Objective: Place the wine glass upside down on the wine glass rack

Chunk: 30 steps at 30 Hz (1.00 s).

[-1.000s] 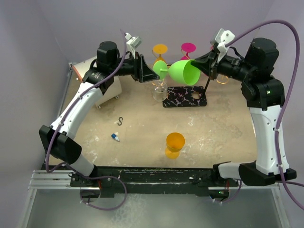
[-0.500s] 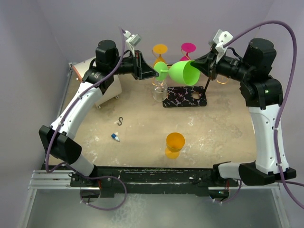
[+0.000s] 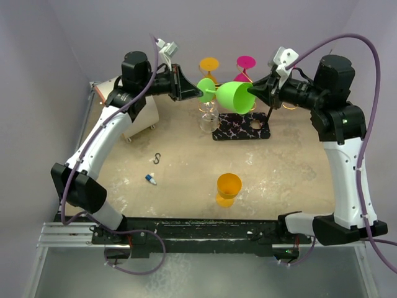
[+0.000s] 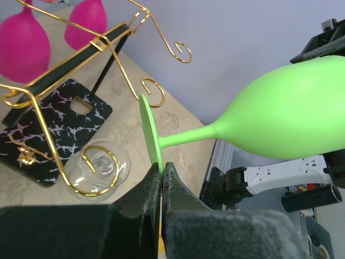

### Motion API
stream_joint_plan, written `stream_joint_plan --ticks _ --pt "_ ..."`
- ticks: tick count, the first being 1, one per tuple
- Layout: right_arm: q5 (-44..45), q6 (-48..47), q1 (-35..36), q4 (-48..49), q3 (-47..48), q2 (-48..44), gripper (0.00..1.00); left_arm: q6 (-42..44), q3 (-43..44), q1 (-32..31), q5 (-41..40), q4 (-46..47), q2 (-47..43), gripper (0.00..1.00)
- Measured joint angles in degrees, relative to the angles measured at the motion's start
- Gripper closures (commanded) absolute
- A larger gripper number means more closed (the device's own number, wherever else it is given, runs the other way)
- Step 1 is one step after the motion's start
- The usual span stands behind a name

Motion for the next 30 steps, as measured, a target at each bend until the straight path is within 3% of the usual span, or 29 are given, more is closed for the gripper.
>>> stream_joint_plan --ticks 4,7,14,19,24,30 --pt "0.90 -0.98 -0.04 -0.61 -0.39 -0.50 0.45 0.48 -0.07 1.81 -0.15 0.24 -0.07 1.00" --pt "2.14 -1.66 -0.33 -1.33 -0.39 -1.01 0.33 2.25 -0.04 2.51 -1.42 -0.66 -0.48 1.00" --pt "3.08 -1.40 -4.66 -3.02 0.00 -3.54 0.30 10.34 4.42 2.45 -9.68 -8.31 -1.16 1.00" --pt "9.22 3.69 -8.81 -1.33 1.36 -5.31 0.31 17.66 9.20 1.14 -17.94 -12.92 -1.27 1.00" --pt "17.53 8.66 -11.87 1.75 1.57 -5.42 0.31 27.65 15.06 -5.09 -26.58 -17.44 -1.20 1.00" --pt "21.92 13.40 -15.61 4.26 1.44 -4.00 0.30 38.53 21.27 -10.12 -30.27 -19.87 0.02 1.00"
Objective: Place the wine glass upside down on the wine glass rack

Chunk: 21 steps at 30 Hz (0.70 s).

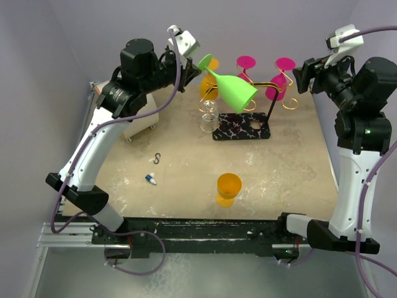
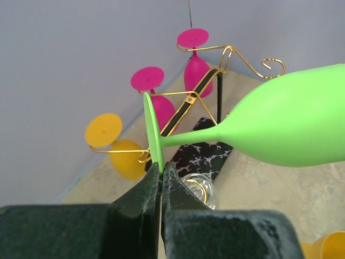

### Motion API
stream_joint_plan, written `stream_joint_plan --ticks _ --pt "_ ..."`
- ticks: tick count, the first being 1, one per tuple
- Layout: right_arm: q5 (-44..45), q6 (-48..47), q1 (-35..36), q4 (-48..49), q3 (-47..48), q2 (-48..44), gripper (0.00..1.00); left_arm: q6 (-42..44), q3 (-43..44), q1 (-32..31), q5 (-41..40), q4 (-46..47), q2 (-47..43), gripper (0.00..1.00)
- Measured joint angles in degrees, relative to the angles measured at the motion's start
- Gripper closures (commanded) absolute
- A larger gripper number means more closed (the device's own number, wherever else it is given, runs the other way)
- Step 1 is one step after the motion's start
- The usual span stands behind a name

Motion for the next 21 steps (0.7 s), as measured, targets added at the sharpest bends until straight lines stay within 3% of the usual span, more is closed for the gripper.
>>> stream_joint_plan --ticks 6,12,21 --pt "0.20 4.22 -4.79 0.85 -0.22 0.63 0.30 11.34 5.86 -4.74 -1.97 -2.89 3.65 1.00" --pt "-3.43 7.48 -9.53 3.87 -6.16 -0.57 0.30 20.70 11.47 -10.99 -2.97 -5.73 9.03 1.00" --pt "-7.06 9.38 -14.10 6.32 -10.14 -1.29 0.29 33.40 13.20 -19.85 -8.52 -5.73 15.98 1.00"
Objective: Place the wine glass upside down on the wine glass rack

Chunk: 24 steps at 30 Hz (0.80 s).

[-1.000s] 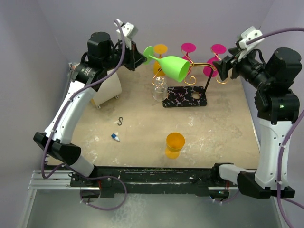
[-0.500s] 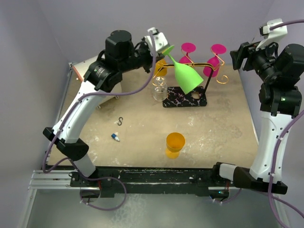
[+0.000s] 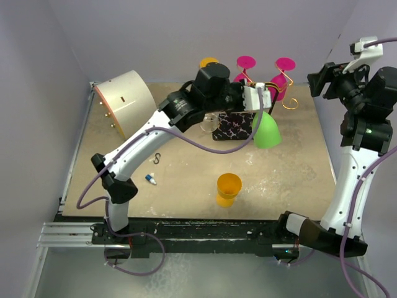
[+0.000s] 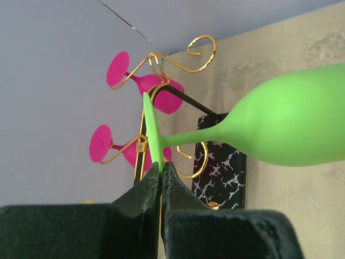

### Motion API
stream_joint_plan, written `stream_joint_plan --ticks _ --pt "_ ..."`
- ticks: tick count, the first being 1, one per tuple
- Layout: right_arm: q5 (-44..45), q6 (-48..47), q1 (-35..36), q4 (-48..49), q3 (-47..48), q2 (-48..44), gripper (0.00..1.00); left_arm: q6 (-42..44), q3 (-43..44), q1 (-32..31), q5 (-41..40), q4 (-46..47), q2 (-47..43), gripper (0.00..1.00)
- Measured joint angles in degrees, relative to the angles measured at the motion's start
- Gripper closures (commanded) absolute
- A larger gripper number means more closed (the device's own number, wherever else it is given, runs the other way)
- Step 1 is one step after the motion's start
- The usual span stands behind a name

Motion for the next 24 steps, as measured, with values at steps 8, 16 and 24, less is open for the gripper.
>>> stream_joint_plan --ticks 8,16,24 --pt "-2.29 0.63 -3.17 1.77 -2.71 -2.32 0.29 6.25 0.33 -3.34 -5.01 3.50 6.80 1.00" --pt "-4.92 1.38 -4.70 3.13 -4.20 -3.56 0.29 10.62 1.88 -3.78 -11.58 8.20 12.92 1.00" --pt "-7.61 1.95 -5.01 3.85 -5.42 -3.63 0.29 13.79 1.88 -3.72 -18.73 11.74 14.67 1.00"
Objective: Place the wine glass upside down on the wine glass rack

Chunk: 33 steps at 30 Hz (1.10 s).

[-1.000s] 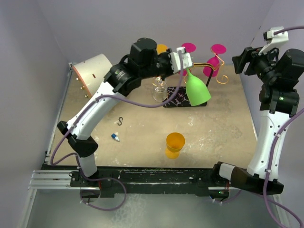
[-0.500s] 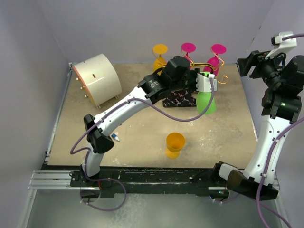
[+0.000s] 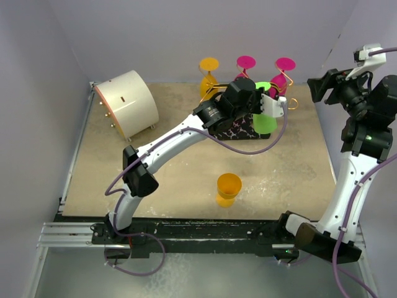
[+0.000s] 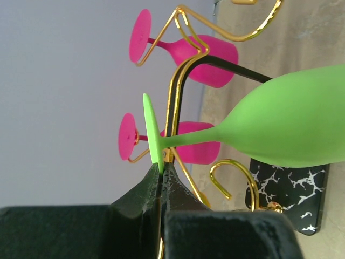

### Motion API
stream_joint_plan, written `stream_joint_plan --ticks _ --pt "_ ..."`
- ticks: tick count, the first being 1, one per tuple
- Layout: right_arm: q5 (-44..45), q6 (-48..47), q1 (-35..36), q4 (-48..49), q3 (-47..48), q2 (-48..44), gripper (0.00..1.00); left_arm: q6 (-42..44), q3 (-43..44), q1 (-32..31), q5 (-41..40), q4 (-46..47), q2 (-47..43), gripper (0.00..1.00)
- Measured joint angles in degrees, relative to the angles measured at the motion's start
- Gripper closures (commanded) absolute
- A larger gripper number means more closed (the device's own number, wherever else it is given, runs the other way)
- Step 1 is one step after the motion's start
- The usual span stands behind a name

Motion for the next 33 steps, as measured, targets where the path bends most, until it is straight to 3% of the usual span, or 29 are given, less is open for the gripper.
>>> stream_joint_plan --ticks 13,33 --pt "-2.91 0.39 -0.20 0.83 -0.50 -0.04 0.29 1.92 -1.33 1.27 -4.74 3.58 0.02 1.00" --pt "-4.31 0.61 -0.61 1.44 -1.55 -0.11 0.29 1.40 -8.31 1.55 -5.07 3.61 -2.49 1.00"
